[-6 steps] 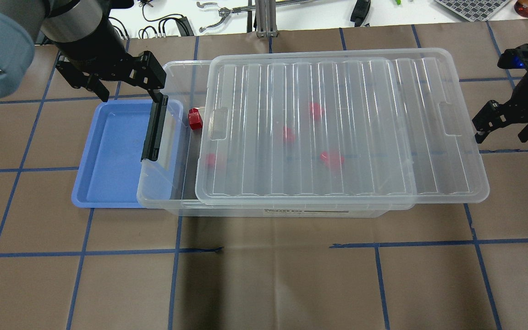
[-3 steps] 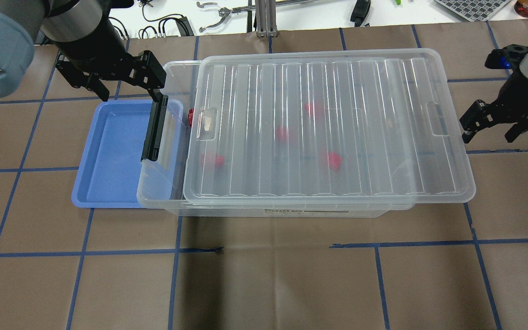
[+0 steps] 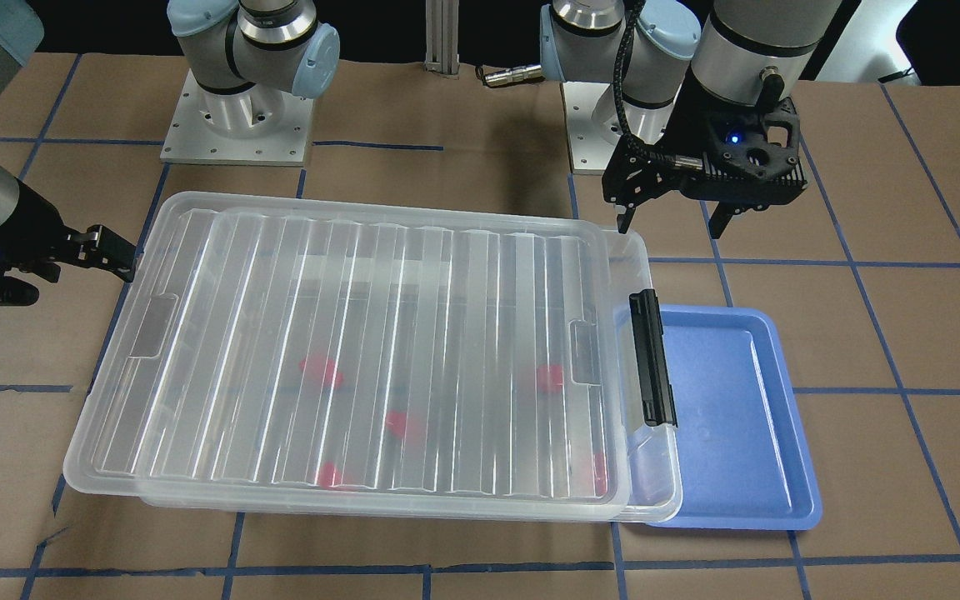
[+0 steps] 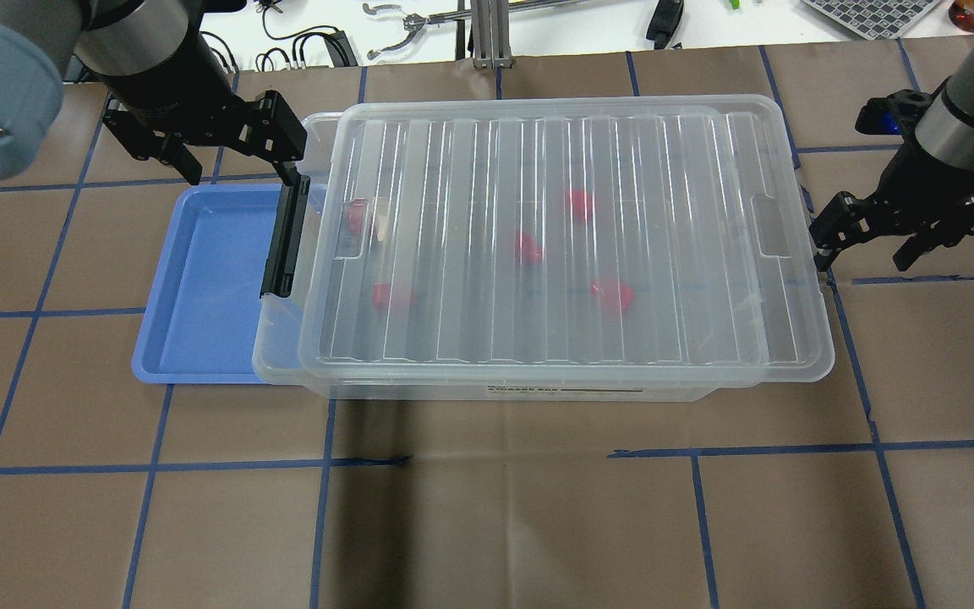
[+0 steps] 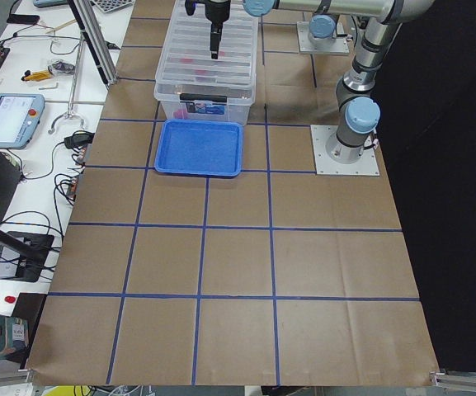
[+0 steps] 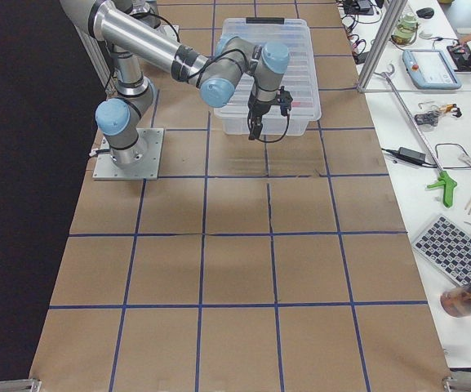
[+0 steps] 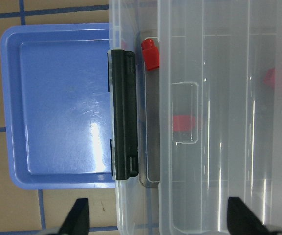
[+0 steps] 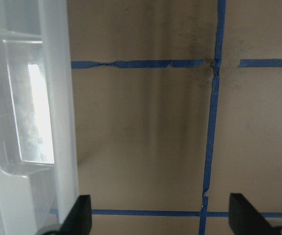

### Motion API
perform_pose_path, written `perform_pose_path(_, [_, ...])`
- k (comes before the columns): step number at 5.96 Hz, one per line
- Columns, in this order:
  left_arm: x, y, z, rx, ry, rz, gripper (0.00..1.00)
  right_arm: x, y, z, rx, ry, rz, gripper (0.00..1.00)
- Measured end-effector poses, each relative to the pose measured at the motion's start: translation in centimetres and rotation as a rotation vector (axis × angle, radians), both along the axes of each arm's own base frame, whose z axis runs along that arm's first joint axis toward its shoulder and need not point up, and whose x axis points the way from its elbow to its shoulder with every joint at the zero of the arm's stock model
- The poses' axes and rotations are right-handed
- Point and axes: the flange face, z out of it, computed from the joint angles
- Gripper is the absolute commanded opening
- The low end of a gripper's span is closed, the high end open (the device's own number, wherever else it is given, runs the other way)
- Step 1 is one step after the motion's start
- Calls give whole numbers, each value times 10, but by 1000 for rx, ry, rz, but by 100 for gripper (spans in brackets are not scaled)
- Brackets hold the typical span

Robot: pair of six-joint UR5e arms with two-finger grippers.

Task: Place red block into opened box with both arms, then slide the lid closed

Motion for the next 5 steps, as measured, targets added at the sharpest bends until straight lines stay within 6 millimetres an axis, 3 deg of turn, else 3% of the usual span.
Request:
perform_pose_path(3, [0, 0, 0, 1, 0, -1, 98, 30, -1, 0, -2, -6, 30, 100])
perform_pose_path(5, [0, 0, 0, 1, 1, -1, 98, 33, -2, 8, -17, 2, 34, 100])
